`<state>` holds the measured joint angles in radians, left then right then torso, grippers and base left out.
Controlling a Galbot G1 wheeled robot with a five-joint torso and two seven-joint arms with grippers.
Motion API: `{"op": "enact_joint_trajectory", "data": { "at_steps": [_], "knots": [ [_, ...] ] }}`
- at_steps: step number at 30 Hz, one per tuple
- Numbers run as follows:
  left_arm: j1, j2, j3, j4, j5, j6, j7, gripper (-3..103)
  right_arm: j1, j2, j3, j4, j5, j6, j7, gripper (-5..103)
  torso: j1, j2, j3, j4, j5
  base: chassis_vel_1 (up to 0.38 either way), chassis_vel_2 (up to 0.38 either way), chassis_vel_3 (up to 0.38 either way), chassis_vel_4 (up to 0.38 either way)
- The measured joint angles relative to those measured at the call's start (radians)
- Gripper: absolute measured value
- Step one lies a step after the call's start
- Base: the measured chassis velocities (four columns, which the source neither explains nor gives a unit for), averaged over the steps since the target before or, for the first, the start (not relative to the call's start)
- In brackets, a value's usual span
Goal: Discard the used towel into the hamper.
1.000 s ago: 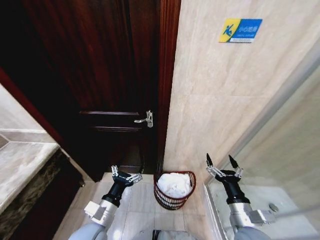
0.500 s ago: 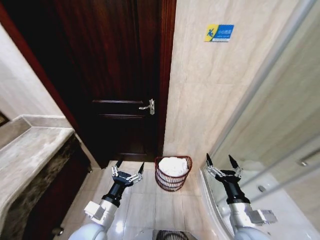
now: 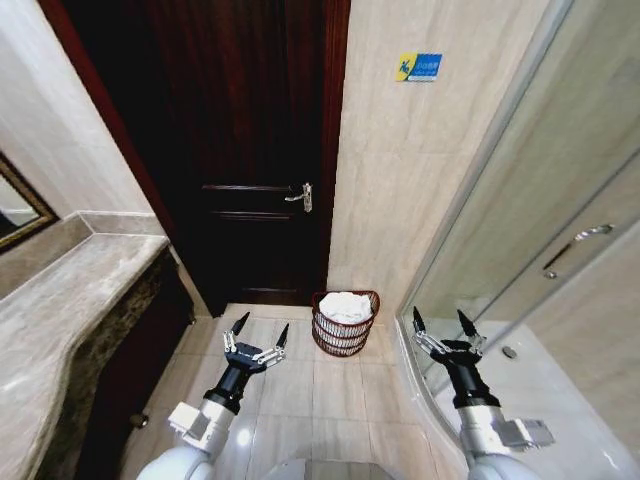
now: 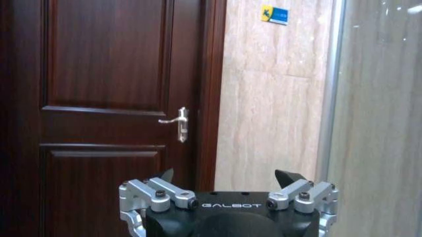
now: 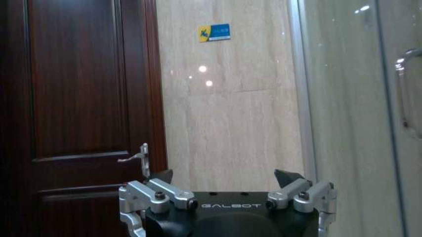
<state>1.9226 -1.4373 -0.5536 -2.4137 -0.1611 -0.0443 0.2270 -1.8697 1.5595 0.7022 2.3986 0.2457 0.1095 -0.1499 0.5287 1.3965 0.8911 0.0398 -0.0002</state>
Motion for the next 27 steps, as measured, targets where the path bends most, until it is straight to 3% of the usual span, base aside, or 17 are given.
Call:
{"op": "enact_joint_trajectory", "data": {
  "at_steps": [15, 16, 19, 22, 23, 24, 27],
  "knots": [
    [0.000, 0.000, 0.000, 0.000, 0.000, 0.000, 0.000, 100, 0.000, 0.000, 0.000, 0.000, 0.000, 0.000, 0.000, 100, 0.000, 0.000, 0.000, 0.0001, -0.0006, 0.277, -0.279, -0.280, 0.282],
    [0.000, 0.000, 0.000, 0.000, 0.000, 0.000, 0.000, 100, 0.000, 0.000, 0.000, 0.000, 0.000, 0.000, 0.000, 100, -0.001, 0.000, -0.001, -0.0002, 0.0012, 0.362, -0.331, -0.342, 0.361],
    [0.000, 0.000, 0.000, 0.000, 0.000, 0.000, 0.000, 100, 0.000, 0.000, 0.000, 0.000, 0.000, 0.000, 0.000, 100, 0.000, 0.000, 0.000, -0.0001, -0.0003, 0.367, -0.369, -0.366, 0.328],
    [0.000, 0.000, 0.000, 0.000, 0.000, 0.000, 0.000, 100, 0.000, 0.000, 0.000, 0.000, 0.000, 0.000, 0.000, 100, -0.002, 0.001, -0.001, 0.0002, 0.0006, 0.301, -0.294, -0.283, 0.275],
    [0.000, 0.000, 0.000, 0.000, 0.000, 0.000, 0.000, 100, 0.000, 0.000, 0.000, 0.000, 0.000, 0.000, 0.000, 100, -0.001, 0.001, 0.000, 0.0006, -0.0017, 0.141, -0.093, -0.222, 0.251],
    [0.000, 0.000, 0.000, 0.000, 0.000, 0.000, 0.000, 100, 0.000, 0.000, 0.000, 0.000, 0.000, 0.000, 0.000, 100, -0.001, 0.001, 0.000, 0.0006, -0.0017, 0.141, -0.093, -0.222, 0.251],
    [0.000, 0.000, 0.000, 0.000, 0.000, 0.000, 0.000, 100, 0.000, 0.000, 0.000, 0.000, 0.000, 0.000, 0.000, 100, -0.001, 0.001, -0.001, -0.0001, 0.0008, 0.100, -0.058, -0.188, 0.129]
  ]
}}
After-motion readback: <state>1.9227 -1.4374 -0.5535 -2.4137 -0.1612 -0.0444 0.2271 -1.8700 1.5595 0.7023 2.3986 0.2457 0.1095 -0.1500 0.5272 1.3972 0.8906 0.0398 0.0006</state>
